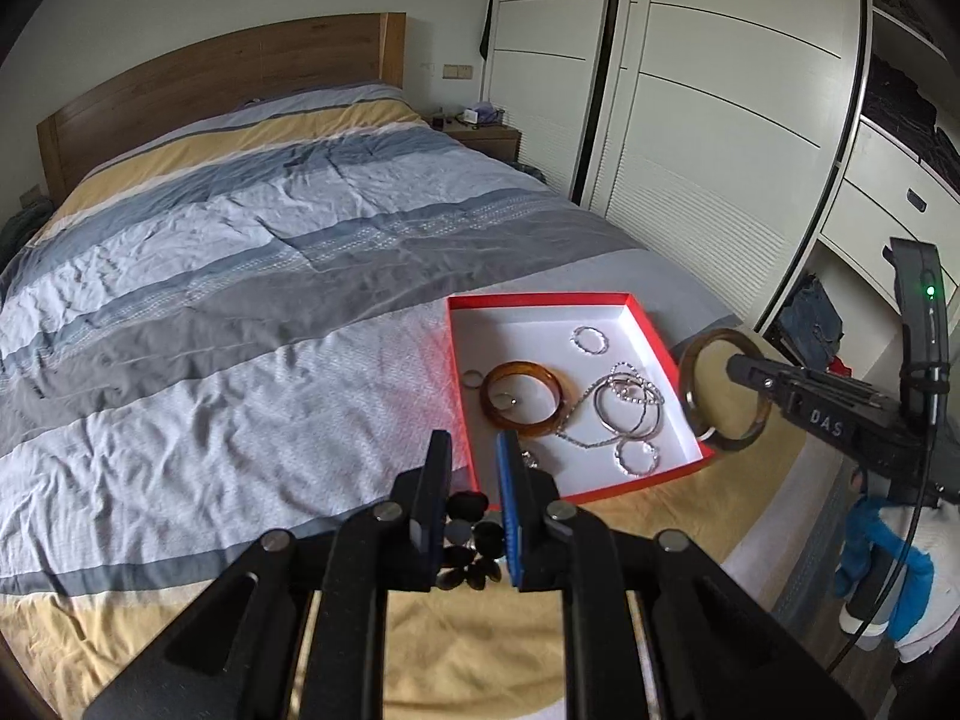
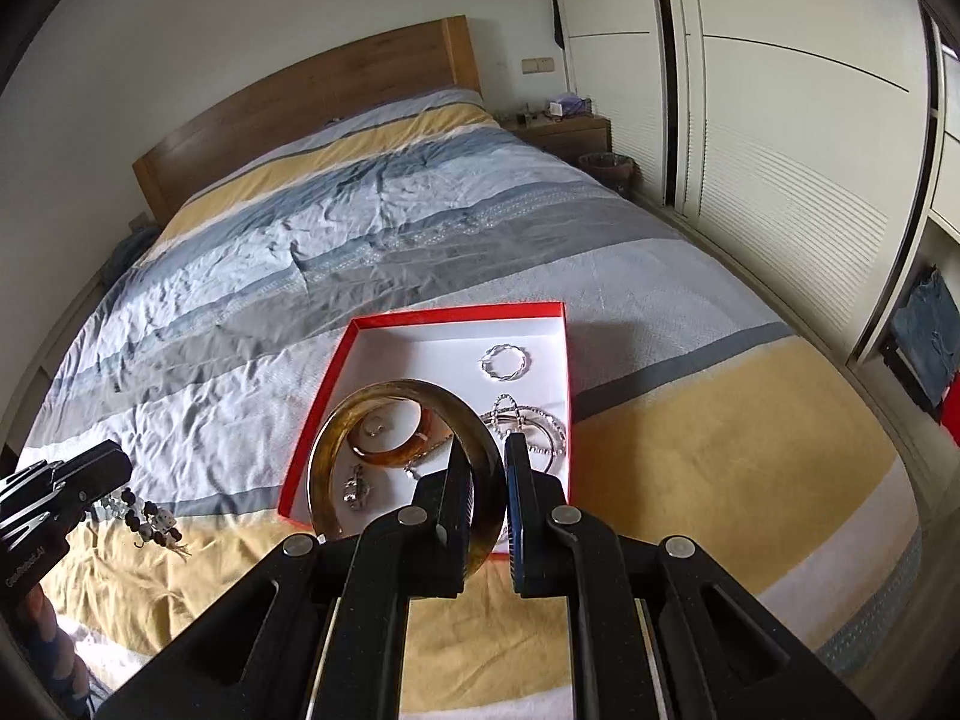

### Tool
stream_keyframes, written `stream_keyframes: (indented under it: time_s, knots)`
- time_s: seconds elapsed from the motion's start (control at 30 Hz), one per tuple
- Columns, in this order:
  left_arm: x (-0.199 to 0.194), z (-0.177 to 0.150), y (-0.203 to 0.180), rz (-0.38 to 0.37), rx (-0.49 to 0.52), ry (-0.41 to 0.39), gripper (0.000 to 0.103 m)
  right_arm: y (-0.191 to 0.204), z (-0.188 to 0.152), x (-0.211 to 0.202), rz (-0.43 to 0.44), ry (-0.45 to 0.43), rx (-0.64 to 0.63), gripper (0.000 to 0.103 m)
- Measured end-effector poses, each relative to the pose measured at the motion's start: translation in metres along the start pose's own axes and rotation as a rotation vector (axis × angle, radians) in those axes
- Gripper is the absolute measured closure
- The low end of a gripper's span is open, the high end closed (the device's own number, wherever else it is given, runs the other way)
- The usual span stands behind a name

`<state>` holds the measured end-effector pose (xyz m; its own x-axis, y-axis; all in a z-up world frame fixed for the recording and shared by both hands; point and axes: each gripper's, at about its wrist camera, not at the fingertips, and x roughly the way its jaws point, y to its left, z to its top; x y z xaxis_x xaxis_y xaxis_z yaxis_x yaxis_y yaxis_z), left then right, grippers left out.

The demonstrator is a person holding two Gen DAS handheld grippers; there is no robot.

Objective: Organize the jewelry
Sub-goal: 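Carry the brown bangle and beaded bracelet into the red box and open both tools, then lift both tools away from the red box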

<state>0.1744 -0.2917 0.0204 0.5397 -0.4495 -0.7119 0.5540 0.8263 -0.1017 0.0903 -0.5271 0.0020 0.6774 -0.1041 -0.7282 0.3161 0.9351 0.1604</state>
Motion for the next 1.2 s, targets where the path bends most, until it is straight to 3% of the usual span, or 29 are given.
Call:
stream_keyframes:
  time_s: [0.33, 0.57, 0.9, 1.0, 1.07, 1.2]
  knots:
    - [0.089, 0.002, -0.024, -0.029, 0.015, 0.084, 0.089, -0.003, -0.004, 0.096, -0.018, 0.098, -0.08, 0.093]
    - [0.124, -0.011, -0.032, 0.0, 0.032, 0.135, 0.089, -0.007, -0.025, 0.118, -0.037, 0.142, -0.127, 0.092]
    - [0.145, -0.023, -0.017, -0.007, -0.034, 0.194, 0.088, -0.001, -0.032, 0.121, -0.046, 0.15, -0.165, 0.092]
    - [0.143, -0.023, -0.015, -0.03, -0.048, 0.203, 0.088, 0.002, -0.031, 0.12, -0.064, 0.153, -0.175, 0.085]
    - [0.141, -0.022, -0.013, -0.042, -0.054, 0.207, 0.087, 0.002, -0.03, 0.116, -0.072, 0.143, -0.179, 0.069]
    - [0.127, -0.018, -0.013, -0.053, -0.058, 0.186, 0.082, 0.005, -0.024, 0.101, -0.089, 0.12, -0.185, 0.062]
